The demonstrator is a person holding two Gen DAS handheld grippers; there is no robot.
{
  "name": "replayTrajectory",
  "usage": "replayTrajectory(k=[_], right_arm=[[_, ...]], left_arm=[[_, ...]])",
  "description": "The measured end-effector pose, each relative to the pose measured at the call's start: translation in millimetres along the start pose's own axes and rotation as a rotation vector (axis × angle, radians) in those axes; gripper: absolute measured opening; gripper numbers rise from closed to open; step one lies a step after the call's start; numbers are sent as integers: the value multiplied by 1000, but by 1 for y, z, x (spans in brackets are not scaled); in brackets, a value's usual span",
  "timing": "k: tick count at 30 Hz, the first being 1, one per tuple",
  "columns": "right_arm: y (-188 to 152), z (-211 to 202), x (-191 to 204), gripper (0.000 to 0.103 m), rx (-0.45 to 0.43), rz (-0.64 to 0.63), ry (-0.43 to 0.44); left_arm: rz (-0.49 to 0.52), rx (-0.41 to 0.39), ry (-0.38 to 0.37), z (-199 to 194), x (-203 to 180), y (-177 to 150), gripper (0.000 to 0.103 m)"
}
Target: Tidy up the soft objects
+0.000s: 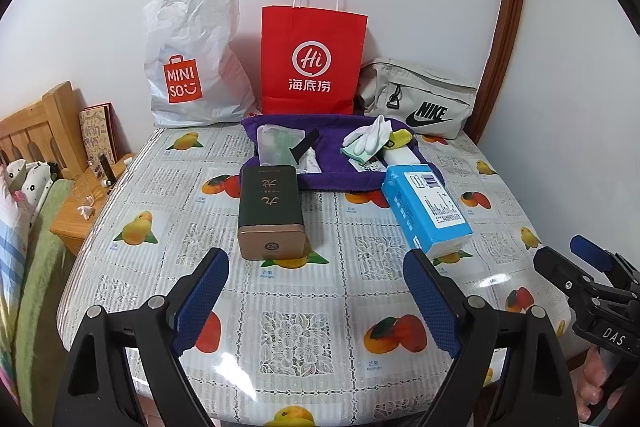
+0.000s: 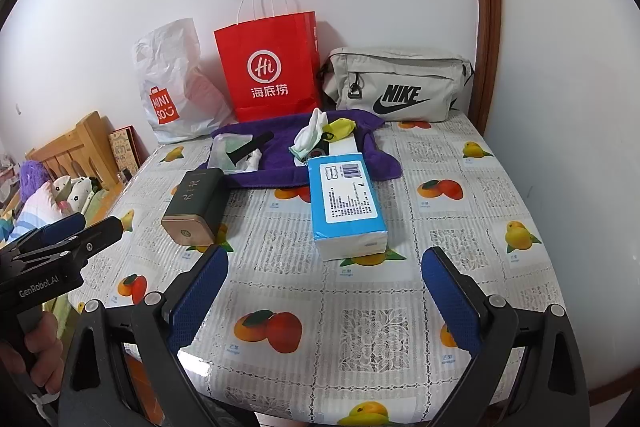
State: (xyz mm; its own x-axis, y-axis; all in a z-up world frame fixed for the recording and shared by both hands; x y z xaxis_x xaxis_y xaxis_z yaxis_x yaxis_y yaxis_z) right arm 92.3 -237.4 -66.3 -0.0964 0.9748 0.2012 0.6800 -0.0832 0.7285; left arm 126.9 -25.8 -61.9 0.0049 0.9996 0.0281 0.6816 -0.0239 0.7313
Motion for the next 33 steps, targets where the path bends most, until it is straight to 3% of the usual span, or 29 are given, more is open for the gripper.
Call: replayTrajectory(k=[33], right_arm=[[1, 0, 1, 97, 1, -1, 4]], left_arm=[[0, 0, 4, -2, 0, 0, 89]])
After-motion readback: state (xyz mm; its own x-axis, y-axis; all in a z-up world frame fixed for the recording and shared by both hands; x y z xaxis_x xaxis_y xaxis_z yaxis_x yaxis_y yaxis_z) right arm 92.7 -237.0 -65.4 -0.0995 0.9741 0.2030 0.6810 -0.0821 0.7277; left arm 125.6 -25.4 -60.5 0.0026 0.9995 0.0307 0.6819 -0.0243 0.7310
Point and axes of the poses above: each gripper's, at about its wrist camera, not at the fingertips, and z roughly the way its jaws point, x to its left, y to its top, the point moved 10 cm from there along z, roughly the way its jaws point, and after that the axes turned 9 degrees about y, right-handed, at the moved point
